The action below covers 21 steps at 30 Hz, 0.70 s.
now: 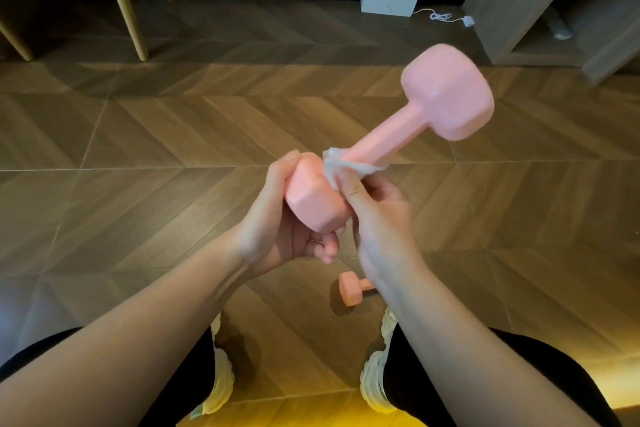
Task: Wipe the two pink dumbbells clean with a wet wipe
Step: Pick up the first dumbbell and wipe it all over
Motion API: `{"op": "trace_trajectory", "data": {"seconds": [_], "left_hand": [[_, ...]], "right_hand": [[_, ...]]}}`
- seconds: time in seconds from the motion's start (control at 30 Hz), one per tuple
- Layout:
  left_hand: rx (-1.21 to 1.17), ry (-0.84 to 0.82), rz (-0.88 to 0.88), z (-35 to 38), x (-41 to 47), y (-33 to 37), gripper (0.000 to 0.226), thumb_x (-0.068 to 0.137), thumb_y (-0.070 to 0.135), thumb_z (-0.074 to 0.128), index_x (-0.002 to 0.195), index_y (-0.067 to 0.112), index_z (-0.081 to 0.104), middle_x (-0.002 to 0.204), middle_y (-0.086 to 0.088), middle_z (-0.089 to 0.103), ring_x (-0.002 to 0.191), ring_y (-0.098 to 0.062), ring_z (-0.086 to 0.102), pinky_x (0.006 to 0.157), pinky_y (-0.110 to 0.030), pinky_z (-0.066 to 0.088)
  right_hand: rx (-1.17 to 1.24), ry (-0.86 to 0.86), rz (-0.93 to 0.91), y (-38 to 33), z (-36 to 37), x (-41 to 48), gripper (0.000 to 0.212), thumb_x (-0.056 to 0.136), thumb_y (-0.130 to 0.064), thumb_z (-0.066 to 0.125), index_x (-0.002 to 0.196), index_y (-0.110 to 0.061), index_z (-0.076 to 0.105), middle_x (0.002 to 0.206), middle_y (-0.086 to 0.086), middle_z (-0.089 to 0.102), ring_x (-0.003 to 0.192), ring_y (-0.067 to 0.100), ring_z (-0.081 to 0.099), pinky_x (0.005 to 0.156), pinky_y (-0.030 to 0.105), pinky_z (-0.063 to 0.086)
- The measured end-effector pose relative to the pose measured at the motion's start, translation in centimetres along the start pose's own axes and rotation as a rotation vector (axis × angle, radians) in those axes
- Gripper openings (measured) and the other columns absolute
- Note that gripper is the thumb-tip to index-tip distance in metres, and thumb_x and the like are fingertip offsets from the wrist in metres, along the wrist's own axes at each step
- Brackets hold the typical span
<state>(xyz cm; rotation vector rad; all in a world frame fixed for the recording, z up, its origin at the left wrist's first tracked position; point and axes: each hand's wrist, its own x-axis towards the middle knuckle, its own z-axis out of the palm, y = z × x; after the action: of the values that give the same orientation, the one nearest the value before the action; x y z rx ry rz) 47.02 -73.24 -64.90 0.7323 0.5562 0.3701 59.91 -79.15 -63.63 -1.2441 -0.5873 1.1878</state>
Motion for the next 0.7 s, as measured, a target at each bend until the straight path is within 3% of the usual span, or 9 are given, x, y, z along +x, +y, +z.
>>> {"op": "trace_trajectory", "data": {"seconds": [0.13, 0.23, 0.3, 0.33, 0.43, 0.57, 0.7], "left_hand": [[-0.056, -0.059, -0.037, -0.2, -0.4, 0.5, 0.081, 0.089, 0.073, 0.025, 0.108, 0.008, 0.069, 0.076, -0.020, 0.060, 0.053, -0.029, 0.060, 0.055, -0.035, 0.055], [-0.064, -0.053, -0.081, -0.1, 0.0, 0.4, 0.083, 0.089, 0.074, 0.023, 0.103, 0.010, 0.074, 0.074, -0.020, 0.060, 0.054, -0.028, 0.061, 0.055, -0.035, 0.057], [-0.054, -0.011, -0.123, 0.0, 0.3, 0.0, 0.086, 0.089, 0.074, 0.020, 0.101, 0.006, 0.073, 0.072, -0.021, 0.060, 0.053, -0.029, 0.060, 0.054, -0.035, 0.057], [-0.039, 0.005, -0.143, 0.1, 0.4, -0.1, 0.088, 0.089, 0.074, 0.020, 0.102, 0.003, 0.069, 0.072, -0.021, 0.060, 0.052, -0.029, 0.060, 0.053, -0.034, 0.056], [-0.003, 0.014, -0.208, 0.3, 0.9, -0.3, 0.091, 0.087, 0.076, 0.020, 0.110, -0.002, 0.060, 0.071, -0.019, 0.060, 0.049, -0.027, 0.058, 0.051, -0.032, 0.054], [-0.047, -0.042, -0.323, 0.1, 1.0, 0.4, 0.094, 0.084, 0.082, 0.021, 0.110, 0.001, 0.061, 0.073, -0.021, 0.061, 0.047, -0.026, 0.061, 0.046, -0.030, 0.055], [-0.096, -0.044, -0.186, 0.5, 1.1, 0.4, 0.086, 0.078, 0.079, 0.048, 0.127, 0.009, 0.058, 0.102, -0.021, 0.069, 0.078, -0.035, 0.073, 0.062, -0.037, 0.062]], "right_hand": [[-0.012, -0.009, -0.062, -0.9, -0.4, 0.4, 0.012, 0.080, -0.023, 0.077, 0.092, -0.025, 0.079, 0.096, -0.005, 0.077, 0.086, 0.003, 0.069, 0.070, 0.017, 0.053], [0.090, 0.118, -0.105, -3.1, -1.8, 1.2, 0.033, 0.068, -0.035, 0.081, 0.098, -0.021, 0.075, 0.107, -0.003, 0.074, 0.108, 0.011, 0.067, 0.099, 0.033, 0.047], [0.187, 0.133, -0.107, -3.9, -2.6, 1.5, 0.021, 0.072, -0.034, 0.078, 0.091, -0.027, 0.075, 0.103, -0.003, 0.071, 0.110, 0.011, 0.066, 0.107, 0.042, 0.041], [0.252, 0.139, -0.084, -3.9, -2.8, 1.6, 0.017, 0.074, -0.033, 0.075, 0.090, -0.029, 0.074, 0.102, -0.002, 0.071, 0.110, 0.011, 0.066, 0.109, 0.044, 0.039], [0.425, 0.199, 0.018, -3.9, -2.9, 1.7, 0.038, 0.074, -0.030, 0.068, 0.112, -0.025, 0.065, 0.119, 0.003, 0.067, 0.125, 0.020, 0.058, 0.113, 0.048, 0.036], [0.451, 0.138, -0.006, -4.3, -3.3, 1.7, 0.032, 0.077, -0.028, 0.066, 0.108, -0.026, 0.064, 0.119, 0.004, 0.065, 0.125, 0.021, 0.057, 0.112, 0.047, 0.037], [0.344, 0.096, -0.082, -4.4, -3.6, 1.8, 0.025, 0.080, -0.029, 0.066, 0.105, -0.028, 0.068, 0.111, -0.001, 0.065, 0.112, 0.016, 0.059, 0.108, 0.044, 0.042]]}}
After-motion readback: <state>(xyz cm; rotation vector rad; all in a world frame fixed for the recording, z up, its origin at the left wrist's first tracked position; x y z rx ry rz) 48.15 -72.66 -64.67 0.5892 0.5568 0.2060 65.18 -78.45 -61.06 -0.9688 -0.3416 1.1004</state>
